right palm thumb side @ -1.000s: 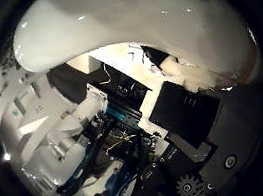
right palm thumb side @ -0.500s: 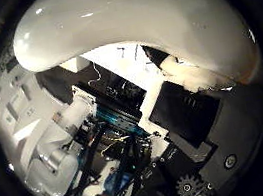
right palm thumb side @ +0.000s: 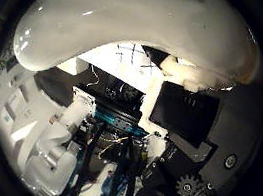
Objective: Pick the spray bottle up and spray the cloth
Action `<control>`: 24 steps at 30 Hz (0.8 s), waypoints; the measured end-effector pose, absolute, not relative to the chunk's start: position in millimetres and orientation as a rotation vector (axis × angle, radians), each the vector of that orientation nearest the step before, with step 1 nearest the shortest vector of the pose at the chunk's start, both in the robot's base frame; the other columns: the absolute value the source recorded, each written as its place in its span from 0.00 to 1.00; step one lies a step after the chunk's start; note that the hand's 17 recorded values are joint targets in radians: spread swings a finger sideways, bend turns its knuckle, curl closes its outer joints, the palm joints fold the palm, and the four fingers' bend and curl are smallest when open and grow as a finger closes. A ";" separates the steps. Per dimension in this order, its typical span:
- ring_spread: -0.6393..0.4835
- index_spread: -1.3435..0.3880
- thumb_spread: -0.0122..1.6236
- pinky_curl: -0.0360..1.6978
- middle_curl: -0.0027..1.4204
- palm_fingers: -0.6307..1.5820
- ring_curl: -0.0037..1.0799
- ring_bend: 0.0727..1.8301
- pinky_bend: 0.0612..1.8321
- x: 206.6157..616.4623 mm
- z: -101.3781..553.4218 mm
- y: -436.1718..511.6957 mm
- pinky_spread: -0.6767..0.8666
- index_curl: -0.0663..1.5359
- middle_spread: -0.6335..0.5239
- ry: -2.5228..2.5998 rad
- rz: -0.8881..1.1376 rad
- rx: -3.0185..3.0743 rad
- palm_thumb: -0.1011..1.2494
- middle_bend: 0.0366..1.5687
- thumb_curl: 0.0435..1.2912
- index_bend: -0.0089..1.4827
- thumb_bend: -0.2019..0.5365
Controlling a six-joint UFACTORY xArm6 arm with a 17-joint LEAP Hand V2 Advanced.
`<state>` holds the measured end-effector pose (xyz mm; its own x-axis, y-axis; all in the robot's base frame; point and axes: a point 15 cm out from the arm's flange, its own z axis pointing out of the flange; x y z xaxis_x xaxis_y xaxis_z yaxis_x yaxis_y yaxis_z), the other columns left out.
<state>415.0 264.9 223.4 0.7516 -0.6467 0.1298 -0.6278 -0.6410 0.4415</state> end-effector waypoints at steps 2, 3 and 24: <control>0.43 0.67 0.54 0.70 0.40 0.84 0.52 0.79 0.54 415.1 216.2 265.2 0.28 0.46 0.49 -0.962 -0.062 2.475 0.84 0.85 0.63 0.79 0.25; 0.43 0.67 0.54 0.70 0.40 0.84 0.52 0.79 0.54 415.4 213.5 265.4 0.28 0.46 0.49 -0.964 -0.062 2.471 0.84 0.85 0.63 0.79 0.25; 0.43 0.67 0.54 0.70 0.40 0.84 0.52 0.79 0.55 414.9 271.7 336.4 0.29 0.46 0.49 -1.300 -0.462 2.787 0.84 0.85 0.63 0.79 0.25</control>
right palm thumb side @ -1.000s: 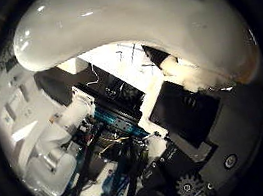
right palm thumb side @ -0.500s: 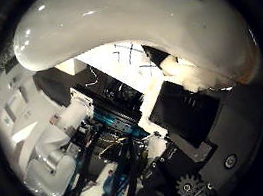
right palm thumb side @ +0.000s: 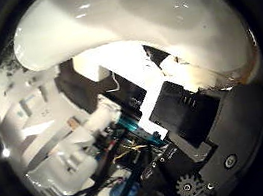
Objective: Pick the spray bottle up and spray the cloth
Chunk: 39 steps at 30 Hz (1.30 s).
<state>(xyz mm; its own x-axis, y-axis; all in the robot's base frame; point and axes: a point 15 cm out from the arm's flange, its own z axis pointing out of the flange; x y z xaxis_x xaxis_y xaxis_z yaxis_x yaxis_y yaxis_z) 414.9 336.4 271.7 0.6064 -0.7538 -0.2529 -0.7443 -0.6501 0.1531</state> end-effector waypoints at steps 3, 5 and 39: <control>0.43 0.67 0.54 0.70 0.40 0.84 0.52 0.79 0.55 414.7 291.4 358.0 0.29 0.46 0.49 -1.369 -0.610 2.861 0.84 0.85 0.63 0.79 0.25; 0.43 0.67 0.54 0.70 0.40 0.84 0.52 0.79 0.55 416.3 304.7 372.5 0.29 0.46 0.49 -1.418 -0.736 2.906 0.84 0.85 0.63 0.79 0.25; 0.44 0.67 0.53 0.70 0.39 0.84 0.52 0.79 0.55 439.9 211.1 536.6 0.30 0.46 0.49 -1.399 -1.856 3.204 0.83 0.85 0.65 0.80 0.25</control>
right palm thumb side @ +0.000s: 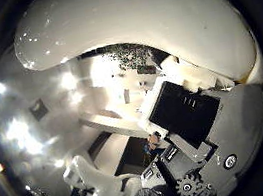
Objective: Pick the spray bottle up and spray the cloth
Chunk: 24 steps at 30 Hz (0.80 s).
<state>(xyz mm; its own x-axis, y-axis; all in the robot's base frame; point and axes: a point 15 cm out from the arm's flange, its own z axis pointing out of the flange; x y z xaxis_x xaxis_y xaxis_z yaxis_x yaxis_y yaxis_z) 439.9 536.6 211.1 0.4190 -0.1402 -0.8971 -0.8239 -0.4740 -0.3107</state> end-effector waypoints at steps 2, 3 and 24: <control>0.44 0.67 0.53 0.70 0.39 0.84 0.52 0.79 0.55 436.5 197.2 540.6 0.30 0.46 0.49 0.827 1.089 -1.892 0.83 0.85 0.65 0.80 0.25; 0.44 0.67 0.53 0.70 0.39 0.84 0.52 0.79 0.55 434.2 191.3 542.1 0.30 0.46 0.49 0.829 1.094 -1.897 0.83 0.85 0.65 0.80 0.25; 0.44 0.68 0.52 0.67 0.39 0.84 0.51 0.78 0.54 420.4 131.8 546.2 0.29 0.46 0.50 0.830 1.102 -1.939 0.80 0.84 0.64 0.78 0.25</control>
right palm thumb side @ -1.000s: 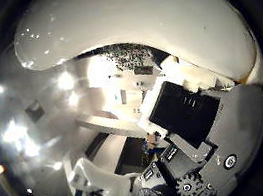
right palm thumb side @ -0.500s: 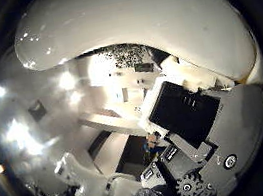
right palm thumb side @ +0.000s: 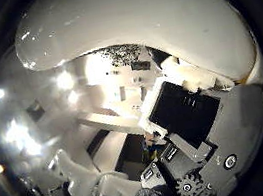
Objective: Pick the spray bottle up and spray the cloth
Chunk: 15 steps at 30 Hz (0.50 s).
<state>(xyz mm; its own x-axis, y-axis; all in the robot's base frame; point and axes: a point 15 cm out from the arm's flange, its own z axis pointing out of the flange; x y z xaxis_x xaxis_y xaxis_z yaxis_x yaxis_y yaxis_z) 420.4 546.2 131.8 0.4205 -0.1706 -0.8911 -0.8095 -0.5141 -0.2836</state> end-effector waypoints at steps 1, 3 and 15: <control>0.44 0.68 0.52 0.67 0.39 0.84 0.50 0.78 0.54 419.9 129.3 545.8 0.29 0.46 0.50 0.833 1.104 -1.941 0.79 0.84 0.64 0.77 0.24; 0.44 0.68 0.53 0.65 0.39 0.84 0.50 0.77 0.54 418.7 126.4 546.1 0.29 0.46 0.50 0.836 1.109 -1.941 0.78 0.83 0.63 0.77 0.24; 0.46 0.65 0.48 0.53 0.36 0.78 0.46 0.74 0.52 414.7 116.8 545.3 0.22 0.42 0.49 0.832 1.113 -1.957 0.69 0.73 0.56 0.54 0.22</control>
